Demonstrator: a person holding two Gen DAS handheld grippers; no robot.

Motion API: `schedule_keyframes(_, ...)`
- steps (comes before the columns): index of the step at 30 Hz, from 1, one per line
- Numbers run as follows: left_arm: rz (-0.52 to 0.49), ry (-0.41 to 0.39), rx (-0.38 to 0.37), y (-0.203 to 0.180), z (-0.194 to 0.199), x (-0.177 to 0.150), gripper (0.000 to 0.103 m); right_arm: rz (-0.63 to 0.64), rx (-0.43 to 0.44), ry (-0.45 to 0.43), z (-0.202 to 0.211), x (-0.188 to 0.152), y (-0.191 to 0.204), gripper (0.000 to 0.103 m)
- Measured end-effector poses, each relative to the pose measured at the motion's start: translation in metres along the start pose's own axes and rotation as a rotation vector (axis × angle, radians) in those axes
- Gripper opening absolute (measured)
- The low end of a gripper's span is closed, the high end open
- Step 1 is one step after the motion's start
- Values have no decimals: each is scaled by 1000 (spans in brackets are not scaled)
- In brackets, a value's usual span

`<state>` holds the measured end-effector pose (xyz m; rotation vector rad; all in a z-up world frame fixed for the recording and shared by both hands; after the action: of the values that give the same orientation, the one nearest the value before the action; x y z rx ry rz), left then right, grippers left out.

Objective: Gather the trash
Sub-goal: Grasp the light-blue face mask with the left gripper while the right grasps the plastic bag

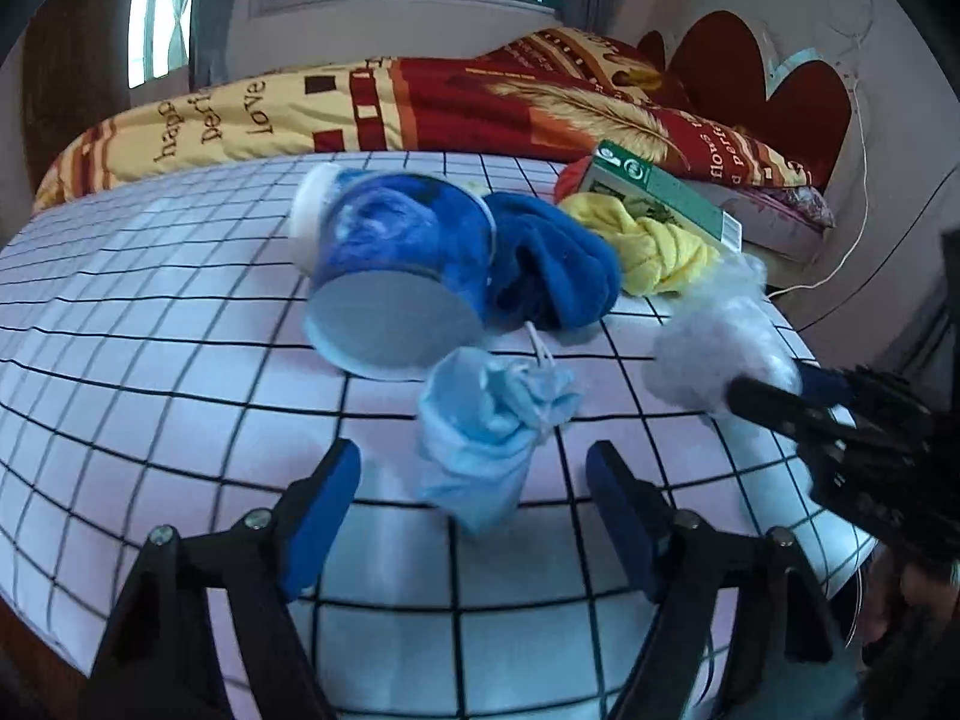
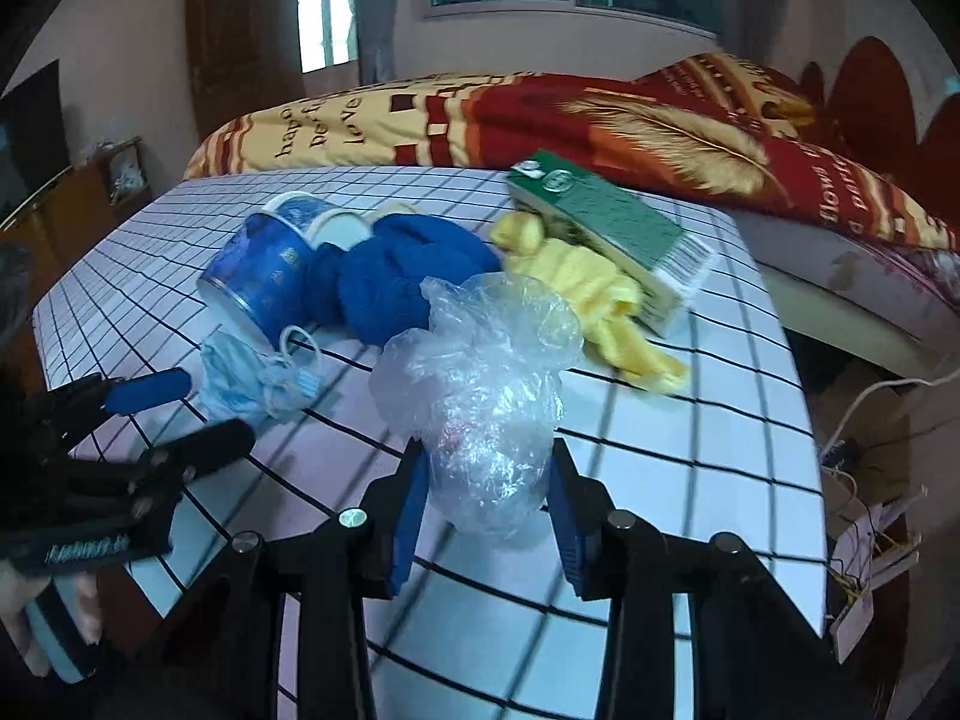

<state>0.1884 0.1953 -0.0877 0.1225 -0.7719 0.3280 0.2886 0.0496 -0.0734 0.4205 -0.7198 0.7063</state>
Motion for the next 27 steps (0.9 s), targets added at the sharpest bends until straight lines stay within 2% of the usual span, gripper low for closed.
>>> schedule_keyframes(3, 2, 15, -10, -3, -5, 1, 67, -12, -23, -1, 3, -6, -7, 41)
schedule_keyframes(6, -1, 18, -4, -6, -8, 2, 49, -45, -34, -9, 7, -9, -15, 41)
schedule_keyframes(8, -8, 11, -5, -7, -8, 2, 29, -63, -33, -20, 11, -12, -18, 41)
schedule_keyframes(10, -2, 3, 3, -4, -8, 1, 23, -70, -33, -24, 14, -14, -20, 41)
schedule_keyframes(16, 24, -11, -14, -2, 8, -5, 19, -76, -41, -45, 29, -26, -20, 41)
schedule_keyframes(27, -32, -59, -33, -36, 56, -21, 19, -116, -75, -107, 84, -49, -28, 41)
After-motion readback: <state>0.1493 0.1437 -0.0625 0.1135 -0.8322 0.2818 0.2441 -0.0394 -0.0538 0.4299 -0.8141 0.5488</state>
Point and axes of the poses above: each gripper's, at about its wrist camera, not at the fingertips, and z roughly against the way its jaws point, y to its left, x to its top, the point moved 3 cm from there along -z, roughly the way its jaws point, and after that the axes turned 10 degrees about x, right-handed, at the moved point
